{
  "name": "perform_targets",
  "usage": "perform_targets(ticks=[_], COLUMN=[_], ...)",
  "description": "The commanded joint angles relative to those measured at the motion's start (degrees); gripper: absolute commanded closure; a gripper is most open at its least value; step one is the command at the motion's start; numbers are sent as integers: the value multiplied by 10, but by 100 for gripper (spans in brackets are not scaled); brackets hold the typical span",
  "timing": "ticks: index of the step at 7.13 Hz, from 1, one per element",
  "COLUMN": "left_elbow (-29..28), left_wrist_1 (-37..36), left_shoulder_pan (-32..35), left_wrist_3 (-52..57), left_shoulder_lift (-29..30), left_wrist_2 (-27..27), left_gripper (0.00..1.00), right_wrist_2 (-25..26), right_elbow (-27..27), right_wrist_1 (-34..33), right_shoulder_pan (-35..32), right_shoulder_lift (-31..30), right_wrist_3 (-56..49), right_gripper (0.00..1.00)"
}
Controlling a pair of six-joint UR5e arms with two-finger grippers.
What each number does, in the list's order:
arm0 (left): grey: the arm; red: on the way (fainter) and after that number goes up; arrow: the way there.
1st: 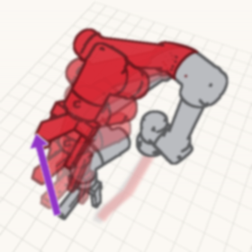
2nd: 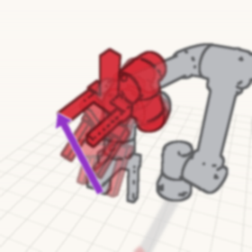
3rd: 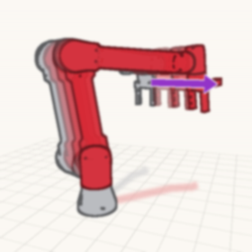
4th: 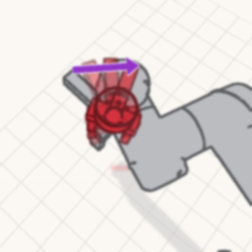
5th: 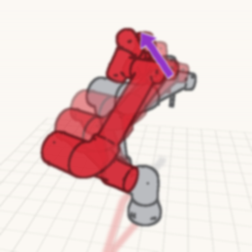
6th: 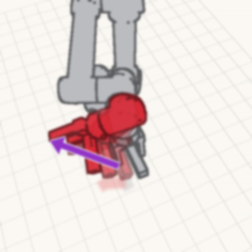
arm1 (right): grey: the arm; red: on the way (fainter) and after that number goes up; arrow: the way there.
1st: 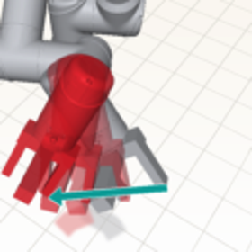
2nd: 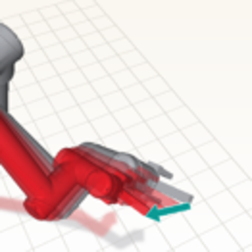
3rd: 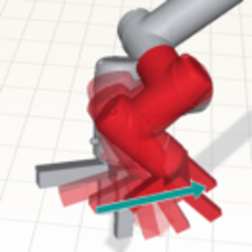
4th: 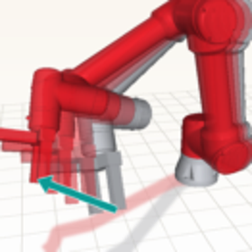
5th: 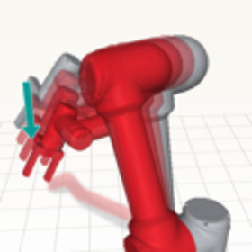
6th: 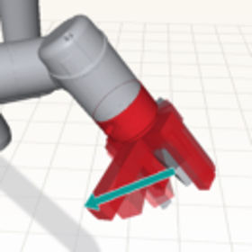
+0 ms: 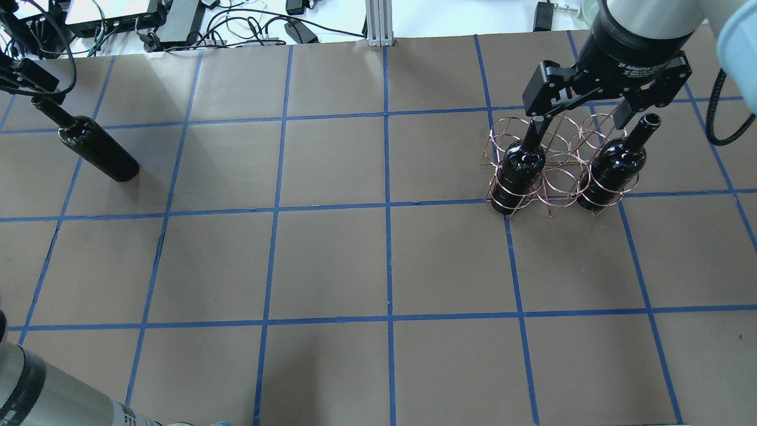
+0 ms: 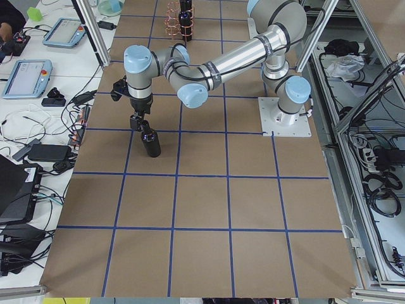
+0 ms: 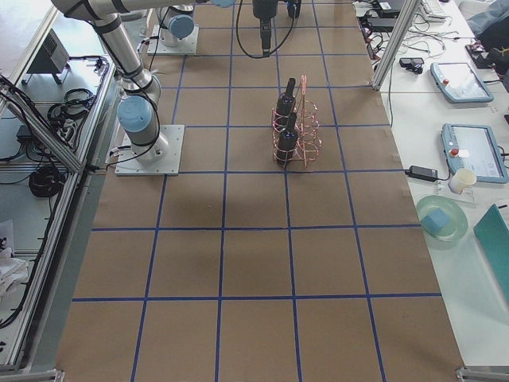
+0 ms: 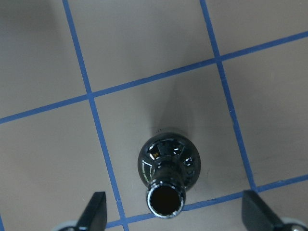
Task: Place wine into wine basket
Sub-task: 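Close the left gripper on the bottle neck and lift it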
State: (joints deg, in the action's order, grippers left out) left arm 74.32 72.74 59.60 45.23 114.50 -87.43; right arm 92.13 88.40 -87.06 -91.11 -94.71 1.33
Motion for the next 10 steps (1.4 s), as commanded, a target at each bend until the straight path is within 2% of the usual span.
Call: perform_targets(ticks=[1,6,7,8,10], left_elbow=[-1,0,0,0,1], left_wrist_1=[-10,-1,6,22,31], left_shoulder_pan=[0,0,0,0,0], left_wrist_3=[2,-1,-1,-4,-6], left_shoulder_lift=[19,24,23,23,23], left_wrist_2=[-1,-3,-4,-5,-3], left_gripper=[19,21,26,53,99], right_wrist_2=[-3,1,2,1,2], right_elbow=[2,2,2,2,2], right_wrist_1=[0,0,1,1,1], right_shoulder_pan=[0,0,0,0,0], right_shoulder_lift=[0,0,0,0,-1], right_wrist_3=[1,0,0,0,0], right_gripper=[0,0,0,0,0])
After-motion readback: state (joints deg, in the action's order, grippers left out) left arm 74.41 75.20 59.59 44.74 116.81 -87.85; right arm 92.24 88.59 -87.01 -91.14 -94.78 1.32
